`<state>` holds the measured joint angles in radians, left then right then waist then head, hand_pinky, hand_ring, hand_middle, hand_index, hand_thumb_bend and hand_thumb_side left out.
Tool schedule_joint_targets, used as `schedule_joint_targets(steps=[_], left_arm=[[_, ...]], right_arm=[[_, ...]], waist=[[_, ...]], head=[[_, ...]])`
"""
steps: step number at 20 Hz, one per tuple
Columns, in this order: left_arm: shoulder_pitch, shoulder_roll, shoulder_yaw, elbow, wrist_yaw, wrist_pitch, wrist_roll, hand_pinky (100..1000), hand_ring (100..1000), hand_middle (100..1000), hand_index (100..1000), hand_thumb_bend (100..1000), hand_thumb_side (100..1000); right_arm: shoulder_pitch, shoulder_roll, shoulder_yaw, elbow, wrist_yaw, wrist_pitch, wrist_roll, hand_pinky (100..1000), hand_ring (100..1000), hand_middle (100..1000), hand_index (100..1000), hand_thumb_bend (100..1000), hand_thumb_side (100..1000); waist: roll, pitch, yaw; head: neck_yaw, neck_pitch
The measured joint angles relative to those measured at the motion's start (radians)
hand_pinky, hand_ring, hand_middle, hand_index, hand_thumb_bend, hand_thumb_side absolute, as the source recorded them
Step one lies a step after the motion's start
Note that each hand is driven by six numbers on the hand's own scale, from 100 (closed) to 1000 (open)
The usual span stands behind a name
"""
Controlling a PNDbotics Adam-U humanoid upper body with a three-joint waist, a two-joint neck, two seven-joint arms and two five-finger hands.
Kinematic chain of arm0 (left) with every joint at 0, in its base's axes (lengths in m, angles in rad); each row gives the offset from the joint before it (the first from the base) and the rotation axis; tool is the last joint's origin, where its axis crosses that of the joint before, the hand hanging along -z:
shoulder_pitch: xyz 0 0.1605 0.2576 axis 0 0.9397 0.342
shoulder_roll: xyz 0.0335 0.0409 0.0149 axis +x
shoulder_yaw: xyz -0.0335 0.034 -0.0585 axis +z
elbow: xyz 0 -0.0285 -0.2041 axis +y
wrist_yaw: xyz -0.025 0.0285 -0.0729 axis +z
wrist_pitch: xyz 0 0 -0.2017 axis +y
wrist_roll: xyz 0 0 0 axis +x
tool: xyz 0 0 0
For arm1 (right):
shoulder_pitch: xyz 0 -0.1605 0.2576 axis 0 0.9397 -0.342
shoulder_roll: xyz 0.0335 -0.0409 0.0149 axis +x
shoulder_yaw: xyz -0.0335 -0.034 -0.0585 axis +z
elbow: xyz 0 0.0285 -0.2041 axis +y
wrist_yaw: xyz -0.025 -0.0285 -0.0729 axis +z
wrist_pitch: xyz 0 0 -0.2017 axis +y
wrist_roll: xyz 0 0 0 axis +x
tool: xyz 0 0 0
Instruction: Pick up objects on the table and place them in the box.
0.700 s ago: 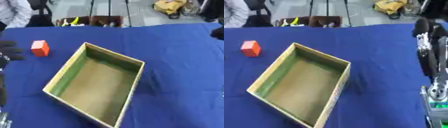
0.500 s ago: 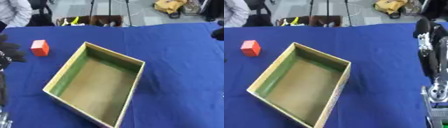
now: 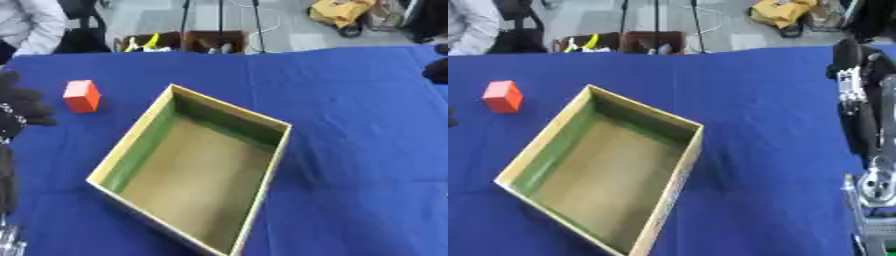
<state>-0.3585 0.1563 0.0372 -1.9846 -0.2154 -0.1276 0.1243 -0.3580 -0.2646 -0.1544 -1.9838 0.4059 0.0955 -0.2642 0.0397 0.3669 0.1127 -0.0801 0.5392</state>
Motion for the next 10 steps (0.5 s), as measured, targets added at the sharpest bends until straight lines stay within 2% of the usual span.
schedule_joint_targets(steps=[3,6,10], left_arm=[[-0.046,0.056,0.017,0.0,-0.034,0.007,-0.016,542,591,614,836,100,969],[-0.091,0.12,0.029,0.0,-0.075,0.019,-0.028,507,580,629,841,100,942],[-0.15,0.213,0.026,0.0,-0.134,0.044,-0.052,514,595,650,846,100,917]], right_arm=[[0.008,0.0,-0.001,0.002,0.0,0.0,0.0,672,615,531,735,455,1000],[0.015,0.0,-0.004,0.006,0.0,0.001,0.001,674,615,530,735,458,1000],[0.016,-0.001,-0.006,0.008,0.0,0.002,0.003,675,617,531,735,461,1000]], waist=[[0.009,-0.001,0.003],[0.01,-0.003,0.002],[0.011,-0.004,-0.002]], head=[[-0.004,0.0],[-0.006,0.001],[-0.005,0.001]])
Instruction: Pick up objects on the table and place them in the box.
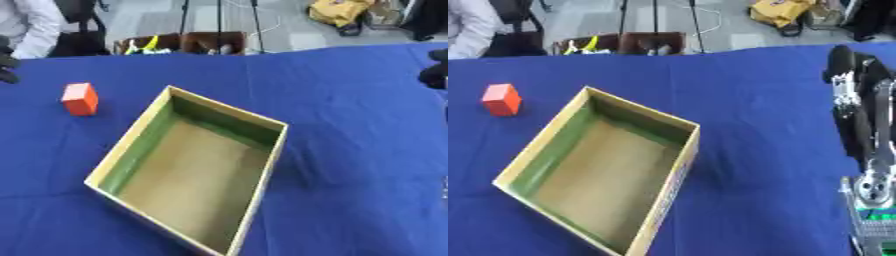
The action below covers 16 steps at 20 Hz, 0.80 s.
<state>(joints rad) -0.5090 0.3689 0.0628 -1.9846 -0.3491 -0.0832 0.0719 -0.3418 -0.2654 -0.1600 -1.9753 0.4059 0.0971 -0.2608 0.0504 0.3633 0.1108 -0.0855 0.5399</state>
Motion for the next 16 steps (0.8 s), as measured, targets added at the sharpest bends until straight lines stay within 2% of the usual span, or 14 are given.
schedule_joint_targets(steps=[6,9,10,13,16], left_arm=[[-0.067,0.138,-0.022,0.0,-0.091,0.058,-0.029,521,606,668,848,100,910],[-0.072,0.164,-0.032,0.0,-0.127,0.08,-0.028,521,606,668,848,100,910],[-0.073,0.167,-0.036,0.0,-0.136,0.084,-0.028,537,642,724,881,100,897],[-0.118,0.203,-0.071,0.03,-0.166,0.11,-0.047,549,663,744,892,100,891],[-0.166,0.266,-0.097,0.083,-0.18,0.139,-0.083,578,703,772,913,100,882]], right_arm=[[0.0,0.0,0.0,0.003,0.0,-0.001,0.005,675,617,530,735,464,1000],[0.0,0.0,0.0,0.003,0.0,-0.001,0.005,675,617,530,735,464,1000],[0.0,0.0,0.0,0.003,0.0,-0.001,0.005,675,618,530,735,468,1000],[0.0,-0.002,0.0,0.003,0.0,-0.003,0.007,675,619,530,735,471,1000],[-0.002,-0.004,0.001,0.003,0.0,-0.005,0.01,675,619,530,735,457,1000]], waist=[[-0.003,0.0,-0.012],[-0.004,0.0,-0.012],[-0.003,0.0,-0.013],[0.003,0.0,-0.023],[-0.001,0.0,-0.034]], head=[[0.008,0.0],[0.012,0.0],[0.012,0.0],[0.012,0.0],[0.014,0.0]])
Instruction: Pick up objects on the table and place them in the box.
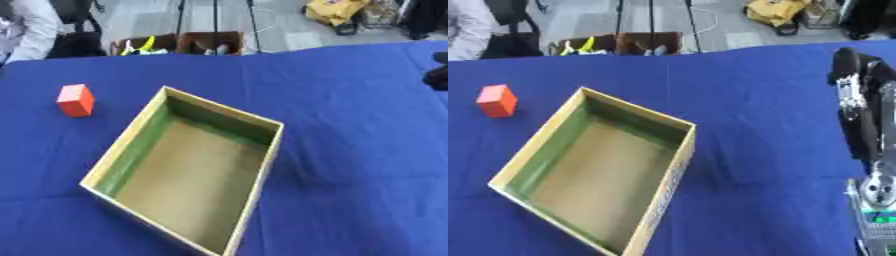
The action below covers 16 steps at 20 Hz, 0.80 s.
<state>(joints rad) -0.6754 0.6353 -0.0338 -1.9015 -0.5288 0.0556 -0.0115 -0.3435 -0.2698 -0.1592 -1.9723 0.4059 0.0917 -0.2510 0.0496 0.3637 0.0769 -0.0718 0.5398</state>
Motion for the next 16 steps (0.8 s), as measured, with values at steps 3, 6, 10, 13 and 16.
schedule_joint_targets(steps=[3,6,10,13,16], left_arm=[[-0.038,0.045,-0.015,0.065,0.005,0.01,-0.044,597,729,791,932,100,874],[-0.083,0.065,-0.033,0.137,0.008,0.002,-0.092,640,765,826,956,100,881],[-0.133,0.095,-0.069,0.228,-0.025,-0.015,-0.156,680,791,848,966,100,882],[-0.178,0.114,-0.093,0.305,-0.069,-0.037,-0.205,706,809,866,973,162,888],[-0.219,0.123,-0.115,0.383,-0.116,-0.063,-0.253,748,841,899,998,285,901]], right_arm=[[-0.001,-0.002,0.002,0.0,0.0,-0.002,0.002,675,620,530,735,447,1000],[-0.002,-0.004,0.006,0.0,-0.002,-0.004,0.004,675,620,529,735,443,1000],[-0.004,-0.007,0.006,0.0,-0.003,-0.005,0.005,675,620,529,734,446,1000],[-0.004,-0.012,0.007,0.0,-0.003,-0.007,0.007,675,620,528,734,450,1000],[-0.003,-0.015,0.01,0.0,-0.005,-0.008,0.008,675,620,527,733,452,1000]], waist=[[-0.003,0.001,-0.007],[-0.003,0.001,-0.015],[-0.003,0.001,-0.027],[-0.003,0.003,-0.036],[-0.003,0.007,-0.042]], head=[[0.005,0.0],[0.018,-0.002],[0.039,-0.006],[0.05,-0.01],[0.055,-0.014]])
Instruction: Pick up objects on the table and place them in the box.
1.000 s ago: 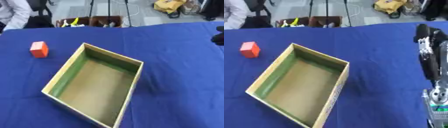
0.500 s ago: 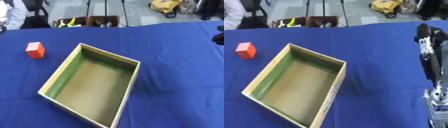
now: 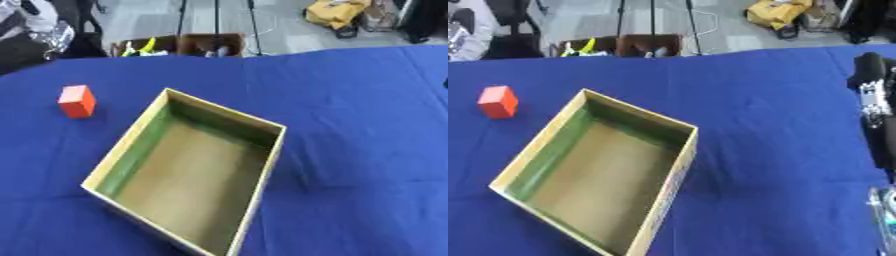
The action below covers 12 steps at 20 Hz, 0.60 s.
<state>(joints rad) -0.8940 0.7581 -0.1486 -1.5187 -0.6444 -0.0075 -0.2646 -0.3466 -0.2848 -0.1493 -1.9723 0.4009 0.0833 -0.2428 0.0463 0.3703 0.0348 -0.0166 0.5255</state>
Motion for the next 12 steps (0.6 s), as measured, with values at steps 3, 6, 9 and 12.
schedule_joint_targets(steps=[3,6,9,12], left_arm=[[-0.033,0.0,-0.023,0.077,-0.047,-0.022,-0.047,763,854,910,1000,386,904],[-0.068,0.0,-0.034,0.153,-0.093,-0.044,-0.094,781,867,921,1000,497,917],[-0.109,-0.002,-0.038,0.231,-0.142,-0.066,-0.142,796,878,929,1000,604,922],[-0.14,-0.01,-0.036,0.309,-0.19,-0.09,-0.19,803,885,938,1000,624,935]], right_arm=[[0.0,-0.002,0.002,0.0,-0.006,-0.001,0.001,676,620,526,733,453,1000],[0.0,-0.009,0.002,0.0,-0.008,-0.003,0.003,676,620,526,733,455,1000],[0.0,-0.009,0.002,0.0,-0.011,-0.005,0.004,677,620,525,733,458,1000],[0.0,-0.011,0.003,0.0,-0.013,-0.006,0.006,677,620,525,733,460,1000]], waist=[[0.0,0.004,-0.005],[0.0,0.009,-0.008],[0.0,0.016,-0.011],[-0.001,0.02,-0.015]], head=[[0.006,-0.004],[0.009,-0.011],[0.01,-0.018],[0.012,-0.026]])
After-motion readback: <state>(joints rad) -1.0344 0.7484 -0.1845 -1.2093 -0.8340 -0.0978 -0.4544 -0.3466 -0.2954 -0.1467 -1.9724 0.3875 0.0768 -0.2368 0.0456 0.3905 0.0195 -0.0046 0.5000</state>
